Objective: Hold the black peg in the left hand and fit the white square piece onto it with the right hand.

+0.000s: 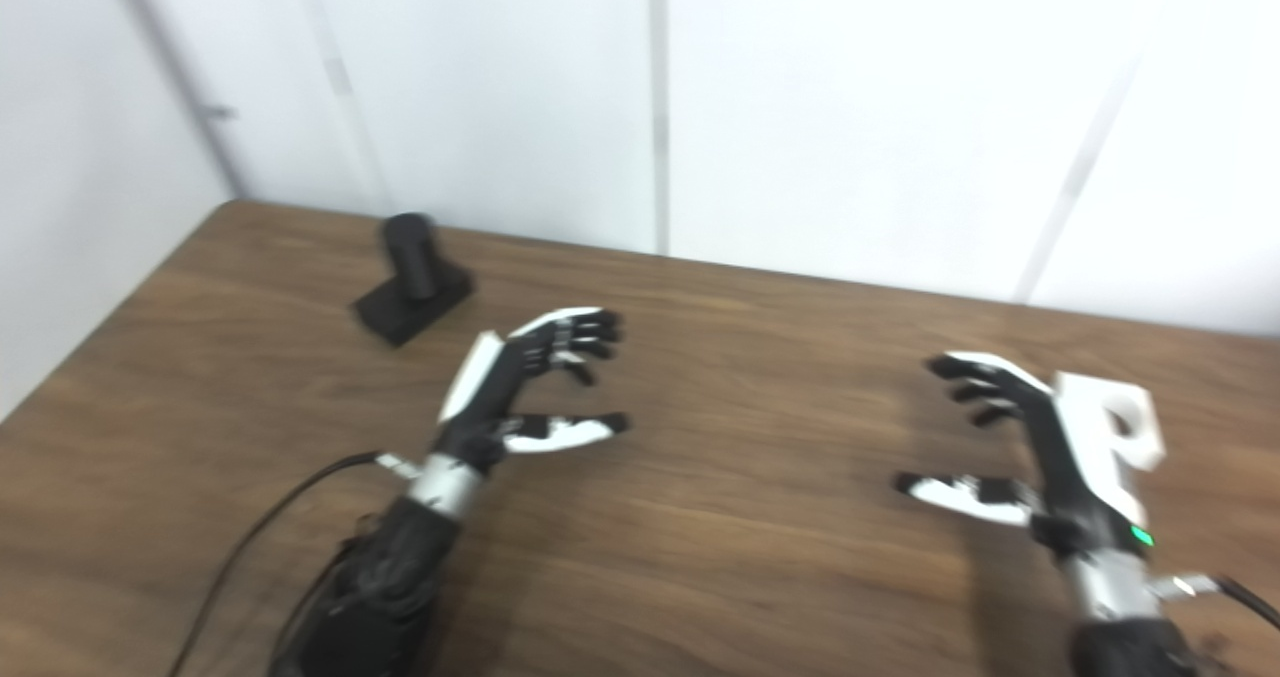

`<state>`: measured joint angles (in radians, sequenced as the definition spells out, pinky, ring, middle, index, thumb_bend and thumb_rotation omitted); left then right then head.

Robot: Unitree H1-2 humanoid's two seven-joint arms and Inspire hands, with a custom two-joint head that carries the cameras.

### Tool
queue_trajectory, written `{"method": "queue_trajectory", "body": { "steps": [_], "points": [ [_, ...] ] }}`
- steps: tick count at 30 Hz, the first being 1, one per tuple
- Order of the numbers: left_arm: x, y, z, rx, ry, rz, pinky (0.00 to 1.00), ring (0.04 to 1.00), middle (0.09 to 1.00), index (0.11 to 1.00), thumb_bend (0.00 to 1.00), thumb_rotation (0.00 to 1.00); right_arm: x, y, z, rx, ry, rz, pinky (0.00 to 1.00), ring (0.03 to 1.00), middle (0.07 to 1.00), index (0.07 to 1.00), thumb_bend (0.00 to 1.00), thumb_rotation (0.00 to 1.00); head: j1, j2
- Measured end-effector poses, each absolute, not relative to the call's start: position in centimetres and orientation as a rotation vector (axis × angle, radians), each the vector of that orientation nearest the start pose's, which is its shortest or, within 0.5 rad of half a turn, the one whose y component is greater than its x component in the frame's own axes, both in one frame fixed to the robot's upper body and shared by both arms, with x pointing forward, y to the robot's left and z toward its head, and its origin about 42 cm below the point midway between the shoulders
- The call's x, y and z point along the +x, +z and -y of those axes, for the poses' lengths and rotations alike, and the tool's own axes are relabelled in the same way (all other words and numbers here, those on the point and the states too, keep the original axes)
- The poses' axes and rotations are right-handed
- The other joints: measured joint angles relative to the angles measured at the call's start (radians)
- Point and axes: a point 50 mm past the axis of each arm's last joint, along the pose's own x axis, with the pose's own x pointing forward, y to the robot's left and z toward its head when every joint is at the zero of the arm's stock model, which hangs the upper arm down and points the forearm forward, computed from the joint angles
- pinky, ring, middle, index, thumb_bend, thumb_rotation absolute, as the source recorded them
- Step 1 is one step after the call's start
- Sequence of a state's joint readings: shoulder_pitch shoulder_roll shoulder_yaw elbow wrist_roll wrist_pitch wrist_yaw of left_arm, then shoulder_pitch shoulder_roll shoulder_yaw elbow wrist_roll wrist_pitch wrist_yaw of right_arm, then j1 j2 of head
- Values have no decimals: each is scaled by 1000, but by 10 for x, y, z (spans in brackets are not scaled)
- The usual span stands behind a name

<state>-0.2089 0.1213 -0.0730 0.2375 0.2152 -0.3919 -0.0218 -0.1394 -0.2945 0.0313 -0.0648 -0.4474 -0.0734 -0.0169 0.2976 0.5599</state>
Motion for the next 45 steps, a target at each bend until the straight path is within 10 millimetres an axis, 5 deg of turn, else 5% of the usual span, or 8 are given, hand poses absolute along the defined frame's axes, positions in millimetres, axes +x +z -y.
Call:
{"method": "queue_trajectory", "body": {
  "steps": [15,32,39,45],
  "points": [
    [351,117,-200,333,-193,367,540,685,732,737,758,0,320,171,281,-718,25,242,566,657,715,687,746,0,34,-64],
    [353,117,-198,356,-179,373,520,687,741,728,742,10,318,177,277,-723,38,257,573,675,728,684,750,0,35,-63],
    [349,121,-206,409,-115,347,466,625,700,664,797,149,317,178,276,-727,49,254,579,673,727,685,750,0,43,-67],
    [353,144,-232,515,-116,312,538,700,741,603,773,174,317,182,276,-726,44,246,586,675,723,689,751,0,54,-67]
  ]
}}
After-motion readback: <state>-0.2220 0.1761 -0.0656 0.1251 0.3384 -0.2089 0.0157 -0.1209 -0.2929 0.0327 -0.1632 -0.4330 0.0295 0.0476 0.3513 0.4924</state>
